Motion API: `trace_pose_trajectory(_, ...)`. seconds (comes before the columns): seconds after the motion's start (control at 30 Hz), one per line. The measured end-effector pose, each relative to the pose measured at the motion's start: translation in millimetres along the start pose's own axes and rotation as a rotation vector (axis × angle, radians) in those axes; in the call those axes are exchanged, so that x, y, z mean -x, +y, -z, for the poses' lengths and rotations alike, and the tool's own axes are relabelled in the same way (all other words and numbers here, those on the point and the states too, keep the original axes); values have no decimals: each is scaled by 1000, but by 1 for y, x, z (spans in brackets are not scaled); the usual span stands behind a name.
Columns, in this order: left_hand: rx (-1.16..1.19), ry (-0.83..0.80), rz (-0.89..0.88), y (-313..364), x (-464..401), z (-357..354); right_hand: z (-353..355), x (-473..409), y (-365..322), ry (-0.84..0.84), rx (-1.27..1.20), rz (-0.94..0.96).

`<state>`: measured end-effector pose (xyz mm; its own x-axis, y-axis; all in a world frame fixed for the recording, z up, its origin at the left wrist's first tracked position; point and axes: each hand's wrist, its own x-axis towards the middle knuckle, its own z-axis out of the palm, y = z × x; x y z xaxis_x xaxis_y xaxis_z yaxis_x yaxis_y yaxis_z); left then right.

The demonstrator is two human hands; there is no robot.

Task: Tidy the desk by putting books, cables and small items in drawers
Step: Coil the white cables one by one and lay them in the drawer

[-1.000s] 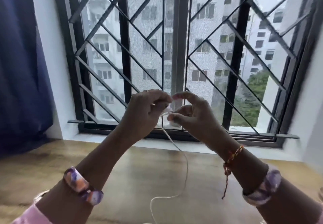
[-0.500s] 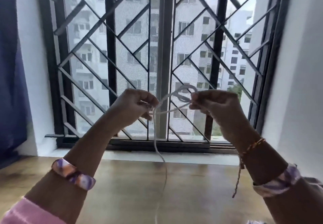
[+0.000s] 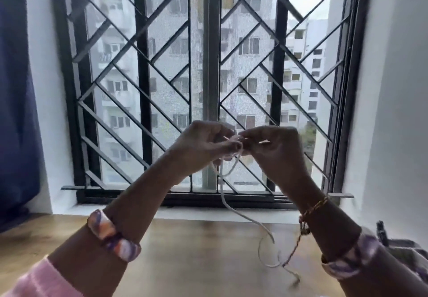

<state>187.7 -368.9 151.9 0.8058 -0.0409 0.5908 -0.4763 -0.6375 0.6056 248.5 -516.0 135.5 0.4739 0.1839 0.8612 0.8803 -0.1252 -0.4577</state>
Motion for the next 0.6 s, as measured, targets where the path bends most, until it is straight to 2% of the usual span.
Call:
trace_pose_trajectory(0.13,-41,179,17,-6,-2,2,12,0,9,12,-15,-24)
trace_pose_trajectory(0.17,-107,229,-13,-6,-1,2,16,1,12,5,-20,-43)
trace_pose_trajectory(0.27,-526,465,-160,-6,5,0,26,4,19,7,-6,-96)
trace_pose_trajectory(0.33,-638,598,-154,-11,12,3,37,5,24,38,-78,-172)
trace_pose_trajectory(0.5,-550,560,-41,-28,23,10,48,8,31,-61,-179,-257)
trace_pose_trajectory(0.6,-555,568,-41,-22,24,12,42,1,33,-107,-318,-417)
